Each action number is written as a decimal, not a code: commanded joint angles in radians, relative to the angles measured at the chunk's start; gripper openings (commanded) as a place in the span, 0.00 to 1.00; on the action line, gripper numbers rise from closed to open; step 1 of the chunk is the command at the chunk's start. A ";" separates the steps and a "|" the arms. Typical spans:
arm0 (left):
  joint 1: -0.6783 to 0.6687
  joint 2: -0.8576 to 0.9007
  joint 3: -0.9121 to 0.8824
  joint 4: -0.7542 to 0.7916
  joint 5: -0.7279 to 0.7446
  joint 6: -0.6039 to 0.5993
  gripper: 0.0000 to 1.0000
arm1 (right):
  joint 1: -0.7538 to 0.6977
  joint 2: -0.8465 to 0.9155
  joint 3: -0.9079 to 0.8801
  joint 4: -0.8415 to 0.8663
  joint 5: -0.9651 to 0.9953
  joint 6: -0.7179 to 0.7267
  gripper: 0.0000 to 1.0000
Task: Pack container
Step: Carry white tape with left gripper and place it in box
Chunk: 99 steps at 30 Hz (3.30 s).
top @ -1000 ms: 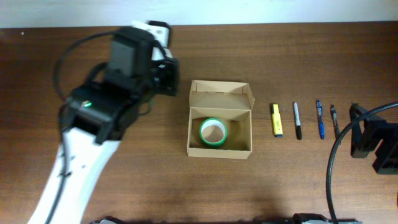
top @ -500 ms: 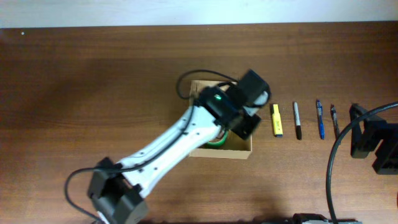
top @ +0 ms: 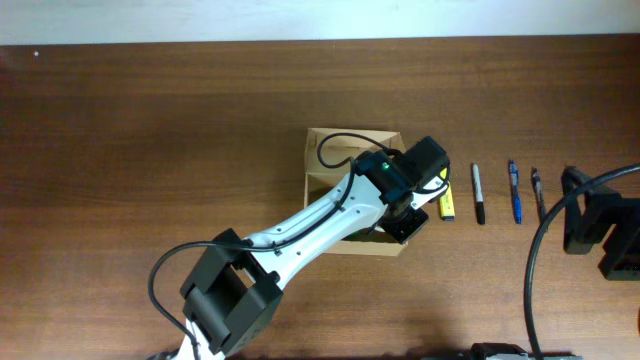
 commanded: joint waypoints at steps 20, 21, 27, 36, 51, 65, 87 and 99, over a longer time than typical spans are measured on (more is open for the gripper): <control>0.031 0.109 -0.005 -0.044 -0.011 0.071 0.02 | -0.006 -0.004 -0.071 -0.006 -0.005 -0.013 0.99; 0.034 0.109 -0.005 -0.047 -0.017 0.072 0.02 | -0.006 -0.005 -0.071 -0.006 -0.005 -0.017 0.99; 0.092 0.109 -0.005 -0.069 -0.079 0.079 0.02 | -0.006 -0.010 -0.070 -0.005 -0.005 -0.022 0.99; 0.162 0.109 -0.005 -0.081 -0.079 0.079 0.02 | -0.006 -0.009 -0.070 0.002 0.018 -0.023 0.99; 0.154 -0.087 -0.005 -0.092 -0.117 0.079 0.02 | -0.006 -0.009 -0.071 0.008 0.040 -0.023 0.99; 0.154 -0.166 -0.010 -0.116 -0.113 0.079 0.02 | -0.006 -0.009 -0.071 0.001 0.039 -0.022 0.99; 0.155 -0.161 -0.222 0.099 -0.132 0.080 0.02 | -0.006 -0.010 -0.071 -0.006 0.016 -0.022 0.99; 0.154 -0.105 -0.222 0.139 -0.083 0.083 0.02 | -0.006 -0.011 -0.071 -0.006 0.017 -0.022 0.99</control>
